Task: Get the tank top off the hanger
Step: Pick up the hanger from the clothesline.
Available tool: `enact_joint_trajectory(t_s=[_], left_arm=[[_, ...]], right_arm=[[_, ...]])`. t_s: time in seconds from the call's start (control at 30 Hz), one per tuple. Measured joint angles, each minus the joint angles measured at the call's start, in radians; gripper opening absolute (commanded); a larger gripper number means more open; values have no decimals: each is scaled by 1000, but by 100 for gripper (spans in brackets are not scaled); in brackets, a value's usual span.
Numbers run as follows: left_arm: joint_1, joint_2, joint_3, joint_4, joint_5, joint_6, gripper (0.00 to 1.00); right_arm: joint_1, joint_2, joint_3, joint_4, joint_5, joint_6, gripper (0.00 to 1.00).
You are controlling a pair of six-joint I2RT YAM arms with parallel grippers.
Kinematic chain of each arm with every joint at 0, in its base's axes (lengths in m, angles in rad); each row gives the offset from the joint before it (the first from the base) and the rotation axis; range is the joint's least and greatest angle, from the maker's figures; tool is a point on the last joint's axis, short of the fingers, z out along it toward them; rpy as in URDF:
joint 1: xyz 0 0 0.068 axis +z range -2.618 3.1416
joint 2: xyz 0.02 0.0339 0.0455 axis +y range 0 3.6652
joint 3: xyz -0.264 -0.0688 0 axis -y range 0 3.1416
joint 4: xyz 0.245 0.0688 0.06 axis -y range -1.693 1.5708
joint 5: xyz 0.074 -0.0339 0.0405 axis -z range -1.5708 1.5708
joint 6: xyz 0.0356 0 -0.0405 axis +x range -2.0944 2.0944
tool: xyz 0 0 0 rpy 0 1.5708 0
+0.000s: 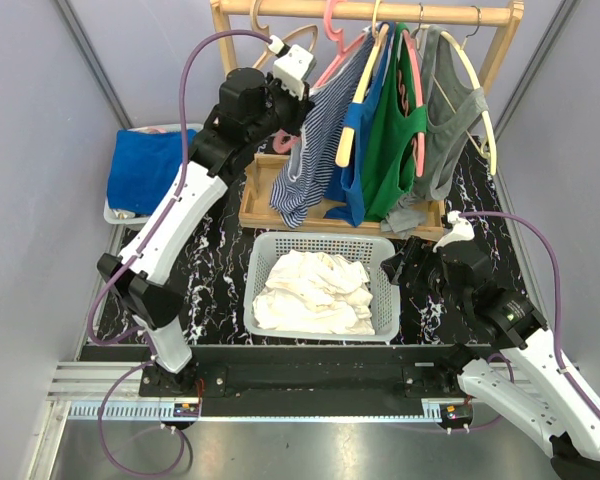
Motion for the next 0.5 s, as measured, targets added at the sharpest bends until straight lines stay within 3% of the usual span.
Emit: enact_joint_trajectory(t_s=[0.07,0.5], left_arm=[[2,3,0,4,-19,5,0],[2,24,53,-3,-105,79,0]], right_arm=[[0,-1,0,0,0,0,82],[0,-6,-1,0,0,5,82]])
